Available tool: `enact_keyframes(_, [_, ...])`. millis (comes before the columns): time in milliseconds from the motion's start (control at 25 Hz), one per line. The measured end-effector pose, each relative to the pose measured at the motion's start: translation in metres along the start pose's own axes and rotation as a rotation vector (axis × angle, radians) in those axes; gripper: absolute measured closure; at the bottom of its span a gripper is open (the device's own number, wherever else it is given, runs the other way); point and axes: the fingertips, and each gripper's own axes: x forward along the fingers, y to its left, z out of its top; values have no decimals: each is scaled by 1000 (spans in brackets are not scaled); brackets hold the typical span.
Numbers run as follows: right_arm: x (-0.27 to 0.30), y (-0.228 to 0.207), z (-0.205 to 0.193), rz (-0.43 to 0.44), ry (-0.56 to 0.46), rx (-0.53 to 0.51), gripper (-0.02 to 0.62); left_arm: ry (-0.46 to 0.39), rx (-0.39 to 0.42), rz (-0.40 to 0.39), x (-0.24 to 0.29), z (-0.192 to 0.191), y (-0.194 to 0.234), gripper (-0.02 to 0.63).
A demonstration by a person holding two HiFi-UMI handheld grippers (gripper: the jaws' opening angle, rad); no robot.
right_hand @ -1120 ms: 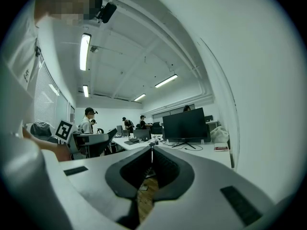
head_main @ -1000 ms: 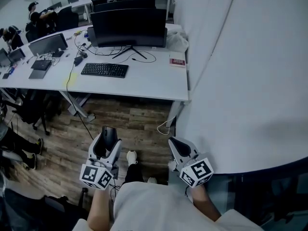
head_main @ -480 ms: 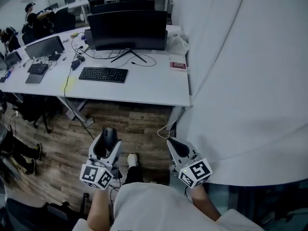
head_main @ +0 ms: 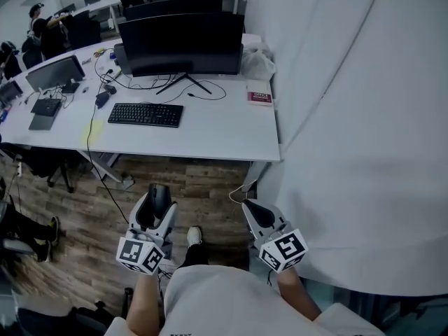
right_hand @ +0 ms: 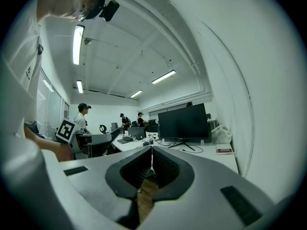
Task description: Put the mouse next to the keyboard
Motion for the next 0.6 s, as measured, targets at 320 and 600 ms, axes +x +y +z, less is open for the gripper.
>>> enact_keyframes(320, [47, -19, 16, -22, 3, -4, 575, 27, -12, -35, 42, 7, 31, 284])
enact_keyframes(600, [94, -34, 26, -60, -4, 9, 576, 47, -9, -92, 82, 17, 63, 285])
